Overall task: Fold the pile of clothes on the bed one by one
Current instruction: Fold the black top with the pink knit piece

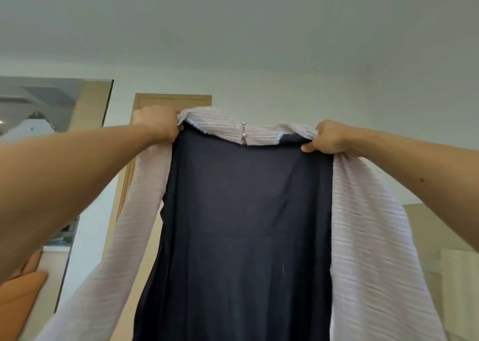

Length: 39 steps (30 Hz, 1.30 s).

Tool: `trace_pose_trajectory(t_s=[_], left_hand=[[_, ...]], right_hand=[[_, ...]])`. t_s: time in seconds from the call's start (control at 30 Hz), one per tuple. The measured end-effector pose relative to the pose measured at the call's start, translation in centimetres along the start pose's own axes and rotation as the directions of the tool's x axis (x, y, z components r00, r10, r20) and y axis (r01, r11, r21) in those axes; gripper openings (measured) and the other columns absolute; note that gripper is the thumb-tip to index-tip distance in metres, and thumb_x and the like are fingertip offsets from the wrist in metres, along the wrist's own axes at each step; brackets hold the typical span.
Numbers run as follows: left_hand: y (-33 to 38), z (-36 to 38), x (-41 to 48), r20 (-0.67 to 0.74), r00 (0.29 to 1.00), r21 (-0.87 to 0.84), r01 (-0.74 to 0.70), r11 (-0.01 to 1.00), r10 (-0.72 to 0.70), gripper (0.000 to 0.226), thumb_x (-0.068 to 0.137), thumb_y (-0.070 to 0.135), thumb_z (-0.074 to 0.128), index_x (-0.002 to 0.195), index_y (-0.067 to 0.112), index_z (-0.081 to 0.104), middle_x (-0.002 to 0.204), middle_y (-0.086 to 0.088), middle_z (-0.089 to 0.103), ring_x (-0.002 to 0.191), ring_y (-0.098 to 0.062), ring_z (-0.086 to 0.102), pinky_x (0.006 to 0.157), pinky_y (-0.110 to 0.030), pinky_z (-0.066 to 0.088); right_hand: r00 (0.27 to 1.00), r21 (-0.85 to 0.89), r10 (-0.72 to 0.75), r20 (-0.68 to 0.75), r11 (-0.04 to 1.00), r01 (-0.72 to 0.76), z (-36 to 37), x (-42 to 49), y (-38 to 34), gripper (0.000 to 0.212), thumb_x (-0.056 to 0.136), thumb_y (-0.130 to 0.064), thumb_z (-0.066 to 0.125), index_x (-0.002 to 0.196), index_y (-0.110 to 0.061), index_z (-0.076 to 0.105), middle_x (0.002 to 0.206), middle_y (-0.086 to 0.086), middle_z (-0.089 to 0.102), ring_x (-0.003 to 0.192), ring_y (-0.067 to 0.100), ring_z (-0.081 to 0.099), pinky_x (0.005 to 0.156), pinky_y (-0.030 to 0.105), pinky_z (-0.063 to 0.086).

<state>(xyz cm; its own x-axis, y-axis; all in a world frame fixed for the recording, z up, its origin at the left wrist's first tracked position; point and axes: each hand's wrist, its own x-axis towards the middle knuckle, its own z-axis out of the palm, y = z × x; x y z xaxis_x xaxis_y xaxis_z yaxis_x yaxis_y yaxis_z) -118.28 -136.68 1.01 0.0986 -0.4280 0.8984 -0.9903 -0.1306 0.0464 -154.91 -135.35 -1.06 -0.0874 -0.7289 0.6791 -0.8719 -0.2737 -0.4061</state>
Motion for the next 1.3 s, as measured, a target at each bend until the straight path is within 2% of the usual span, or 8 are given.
trace_pose_trajectory(t_s=[0.17,0.33,0.53,0.77,0.9,1.07,1.17,1.3], left_hand=[[-1.1,3.7,-1.7,0.245,0.969,-0.364,0.072,0.929,0.021,0.026,0.1,0.028,0.055,0.089,0.004,0.057,0.103,-0.022,0.065,0.089,-0.033,0.056,0.08,-0.036,0.045],[-1.0,7.2,-8.9,0.576,0.813,-0.699,0.435,0.567,0.086,0.014,0.102,0.015,0.051,0.106,0.008,0.062,0.107,-0.013,0.068,0.092,-0.027,0.064,0.08,-0.037,0.054],[-0.8,12.6,-21.0,0.716,0.622,-0.677,0.729,0.102,0.317,0.043,0.087,-0.015,0.044,0.125,-0.005,0.058,0.121,-0.023,0.067,0.1,-0.03,0.069,0.08,-0.033,0.061],[-0.8,18.2,-32.5,0.658,0.605,-0.561,0.791,-0.245,0.448,0.047,0.056,-0.016,0.048,0.092,0.014,0.052,0.08,-0.008,0.054,0.069,-0.017,0.059,0.062,-0.023,0.049],[-1.0,17.7,-35.3,0.717,0.447,-0.484,0.871,-0.079,0.535,0.049,0.061,0.012,0.078,0.106,0.019,0.063,0.09,-0.01,0.064,0.074,-0.019,0.063,0.069,-0.029,0.051],[-0.6,17.7,-37.8,0.791,0.284,-0.611,0.4,0.683,0.541,0.044,0.089,0.052,0.066,0.082,0.008,0.066,0.078,-0.001,0.053,0.073,-0.015,0.048,0.068,-0.03,0.036],[-0.2,19.6,-42.2,0.779,0.21,-0.626,0.231,0.745,0.59,0.043,0.087,0.041,0.067,0.066,0.008,0.047,0.065,-0.003,0.034,0.061,-0.018,0.033,0.061,-0.037,0.027],[-0.2,22.0,-52.2,0.818,0.271,-0.567,0.229,0.791,0.508,0.024,0.077,0.03,0.05,0.061,0.014,0.041,0.057,0.004,0.037,0.054,-0.012,0.035,0.058,-0.032,0.029]], right_hand=[[0.94,0.317,-0.028,0.341,0.945,-0.087,1.3,-2.8,1.9,0.036,0.089,-0.024,0.074,0.118,-0.006,0.063,0.109,0.014,0.074,0.096,0.032,0.073,0.087,0.045,0.058],[0.852,0.612,-0.097,0.514,0.738,-0.285,7.0,-7.7,6.3,0.031,0.092,-0.009,0.065,0.122,0.001,0.065,0.116,0.019,0.072,0.104,0.034,0.071,0.088,0.043,0.059],[0.857,0.823,-0.099,0.505,0.352,-0.445,16.6,-15.4,11.5,0.042,0.079,0.003,0.062,0.12,0.011,0.062,0.105,0.024,0.072,0.087,0.029,0.074,0.075,0.035,0.062],[0.823,0.828,-0.103,0.559,0.123,-0.547,24.0,-24.3,16.5,0.057,0.07,0.0,0.075,0.125,0.006,0.059,0.111,0.028,0.069,0.091,0.032,0.073,0.08,0.041,0.061],[0.825,0.829,-0.086,0.559,0.084,-0.553,25.0,-26.4,18.2,0.041,0.07,-0.012,0.082,0.108,-0.002,0.071,0.107,0.023,0.07,0.089,0.029,0.074,0.078,0.038,0.062],[0.804,0.801,-0.096,0.587,0.208,-0.561,25.4,-28.4,20.3,0.046,0.057,0.008,0.08,0.1,0.002,0.068,0.094,0.021,0.072,0.079,0.03,0.074,0.07,0.037,0.062],[0.746,0.707,-0.153,0.648,0.487,-0.514,27.2,-31.5,21.4,0.04,0.062,0.026,0.064,0.089,-0.003,0.057,0.075,0.007,0.067,0.069,0.02,0.067,0.058,0.026,0.056],[0.472,0.338,-0.183,0.863,0.902,-0.268,32.7,-39.7,23.8,0.044,0.069,0.014,0.052,0.107,-0.004,0.063,0.091,0.0,0.071,0.093,0.008,0.068,0.074,0.018,0.046]])
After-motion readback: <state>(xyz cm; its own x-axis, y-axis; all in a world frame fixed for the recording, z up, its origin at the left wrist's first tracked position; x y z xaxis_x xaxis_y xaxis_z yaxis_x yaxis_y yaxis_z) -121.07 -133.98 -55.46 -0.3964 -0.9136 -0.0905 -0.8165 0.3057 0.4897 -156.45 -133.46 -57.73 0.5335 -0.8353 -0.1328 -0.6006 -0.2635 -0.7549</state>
